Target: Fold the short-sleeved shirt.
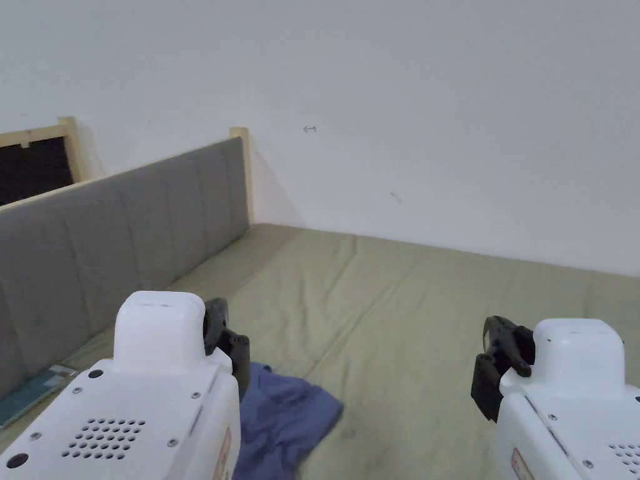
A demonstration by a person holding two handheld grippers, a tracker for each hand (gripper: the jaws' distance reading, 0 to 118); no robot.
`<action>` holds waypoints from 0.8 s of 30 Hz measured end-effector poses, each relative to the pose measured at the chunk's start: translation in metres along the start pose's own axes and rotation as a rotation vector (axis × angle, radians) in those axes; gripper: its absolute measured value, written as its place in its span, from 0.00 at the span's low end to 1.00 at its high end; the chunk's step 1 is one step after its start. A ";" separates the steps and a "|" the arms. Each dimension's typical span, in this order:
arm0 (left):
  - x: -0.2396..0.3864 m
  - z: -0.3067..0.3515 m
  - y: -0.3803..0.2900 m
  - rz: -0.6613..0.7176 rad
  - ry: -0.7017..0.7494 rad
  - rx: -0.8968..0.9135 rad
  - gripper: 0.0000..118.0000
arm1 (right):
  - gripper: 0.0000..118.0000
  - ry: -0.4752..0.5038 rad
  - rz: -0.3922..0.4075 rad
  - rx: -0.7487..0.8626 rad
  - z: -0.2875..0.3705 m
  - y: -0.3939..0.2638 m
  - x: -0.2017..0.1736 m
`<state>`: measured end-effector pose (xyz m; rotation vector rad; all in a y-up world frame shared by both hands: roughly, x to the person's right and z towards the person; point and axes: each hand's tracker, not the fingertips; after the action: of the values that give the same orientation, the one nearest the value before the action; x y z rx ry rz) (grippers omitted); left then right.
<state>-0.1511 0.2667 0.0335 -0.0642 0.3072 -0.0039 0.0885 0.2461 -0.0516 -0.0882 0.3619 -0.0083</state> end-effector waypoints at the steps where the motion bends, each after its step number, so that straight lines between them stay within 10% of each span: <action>1: -0.010 0.001 -0.001 0.008 0.033 -0.009 0.00 | 0.00 0.024 0.016 -0.004 -0.005 -0.001 -0.011; 18: -0.062 -0.089 -0.109 0.096 0.087 -0.448 0.00 | 0.00 0.140 0.066 -0.209 -0.059 -0.044 -0.046; 19: -0.063 -0.101 -0.116 0.109 0.086 -0.475 0.12 | 0.00 0.136 0.067 -0.224 -0.067 -0.050 -0.042; 20: -0.065 -0.114 -0.123 0.111 0.077 -0.503 0.44 | 0.00 0.135 0.065 -0.239 -0.072 -0.054 -0.041; 24: -0.068 -0.182 -0.170 0.133 0.019 -0.709 0.83 | 0.00 0.129 0.050 -0.323 -0.094 -0.075 -0.033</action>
<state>-0.2701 0.0862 -0.1086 -0.7474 0.3193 0.2375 0.0247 0.1647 -0.1206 -0.3997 0.4924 0.0945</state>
